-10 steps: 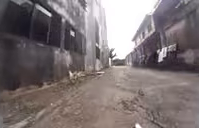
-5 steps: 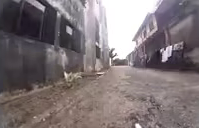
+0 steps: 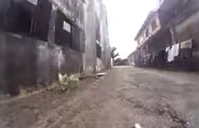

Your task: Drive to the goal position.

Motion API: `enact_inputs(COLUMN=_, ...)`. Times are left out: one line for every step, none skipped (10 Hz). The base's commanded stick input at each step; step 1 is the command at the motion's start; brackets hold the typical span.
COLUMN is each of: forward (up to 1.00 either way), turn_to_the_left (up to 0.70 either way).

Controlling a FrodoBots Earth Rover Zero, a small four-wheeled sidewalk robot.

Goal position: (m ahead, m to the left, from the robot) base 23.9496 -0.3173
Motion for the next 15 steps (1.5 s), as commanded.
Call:
enact_inputs(forward=1.00, turn_to_the_left=0.00)
enact_inputs(forward=1.00, turn_to_the_left=0.00)
enact_inputs(forward=1.00, turn_to_the_left=-0.02)
enact_inputs(forward=1.00, turn_to_the_left=-0.19)
enact_inputs(forward=1.00, turn_to_the_left=-0.27)
enact_inputs(forward=1.00, turn_to_the_left=-0.27)
enact_inputs(forward=1.00, turn_to_the_left=-0.27)
enact_inputs(forward=1.00, turn_to_the_left=-0.27)
enact_inputs(forward=1.00, turn_to_the_left=-0.27)
enact_inputs(forward=1.00, turn_to_the_left=-0.27)
enact_inputs(forward=1.00, turn_to_the_left=-0.15)
enact_inputs(forward=1.00, turn_to_the_left=0.00)
enact_inputs(forward=1.00, turn_to_the_left=0.00)
enact_inputs(forward=1.00, turn_to_the_left=0.00)
enact_inputs(forward=1.00, turn_to_the_left=0.00)
